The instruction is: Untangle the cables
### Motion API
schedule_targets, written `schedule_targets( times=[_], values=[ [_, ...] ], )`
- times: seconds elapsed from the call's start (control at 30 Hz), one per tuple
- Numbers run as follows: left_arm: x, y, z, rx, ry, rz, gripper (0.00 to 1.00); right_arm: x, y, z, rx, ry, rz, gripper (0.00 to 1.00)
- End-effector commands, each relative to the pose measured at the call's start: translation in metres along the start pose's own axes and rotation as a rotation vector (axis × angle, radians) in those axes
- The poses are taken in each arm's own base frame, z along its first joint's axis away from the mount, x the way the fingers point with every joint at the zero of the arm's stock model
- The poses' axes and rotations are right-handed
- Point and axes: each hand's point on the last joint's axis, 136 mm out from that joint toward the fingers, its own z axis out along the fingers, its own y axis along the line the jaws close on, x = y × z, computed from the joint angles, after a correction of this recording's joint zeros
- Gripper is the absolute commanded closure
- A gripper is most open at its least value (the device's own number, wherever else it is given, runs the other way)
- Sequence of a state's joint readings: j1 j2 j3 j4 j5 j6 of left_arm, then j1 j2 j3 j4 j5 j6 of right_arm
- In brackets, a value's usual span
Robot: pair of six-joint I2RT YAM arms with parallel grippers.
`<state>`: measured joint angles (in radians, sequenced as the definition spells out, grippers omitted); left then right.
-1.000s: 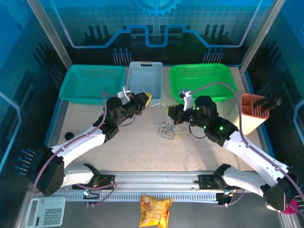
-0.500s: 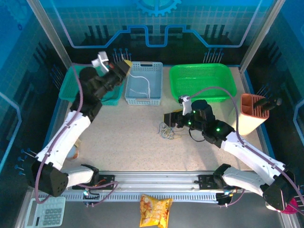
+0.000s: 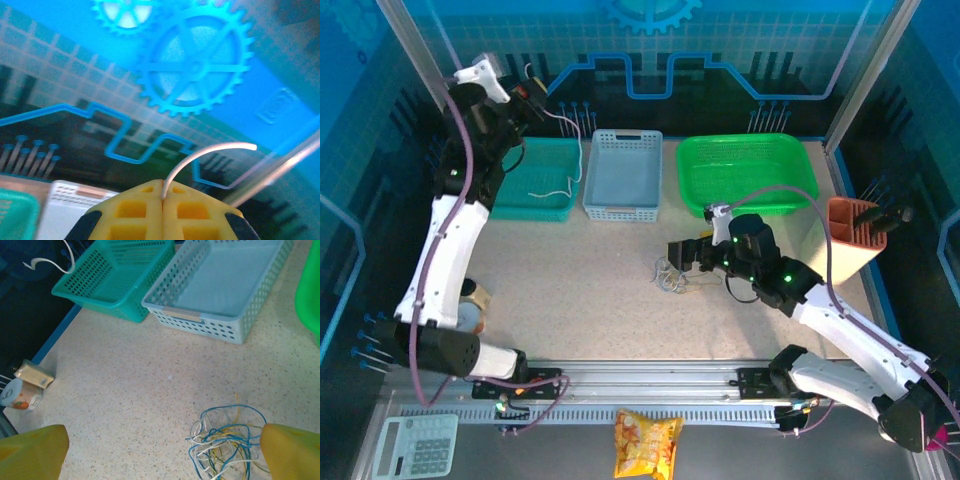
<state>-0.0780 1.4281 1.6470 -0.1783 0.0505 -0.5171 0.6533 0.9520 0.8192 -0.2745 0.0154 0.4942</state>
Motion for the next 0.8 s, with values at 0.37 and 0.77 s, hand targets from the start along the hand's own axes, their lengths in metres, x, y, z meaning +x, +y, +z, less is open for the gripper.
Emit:
schedule_targets(
  times=[0.37,0.77],
  values=[
    [0.012,0.141,0.056,-0.328,0.046,0.071,1.00,0.017,-0.048,-0.013,0.254,0.018,0.069,0.00],
    [0.084,0.210,0.066,-0.414,0.262,-0.006,0.54,0.037,-0.032,-0.008,0.116,0.056,0.042,0.00]
  ],
)
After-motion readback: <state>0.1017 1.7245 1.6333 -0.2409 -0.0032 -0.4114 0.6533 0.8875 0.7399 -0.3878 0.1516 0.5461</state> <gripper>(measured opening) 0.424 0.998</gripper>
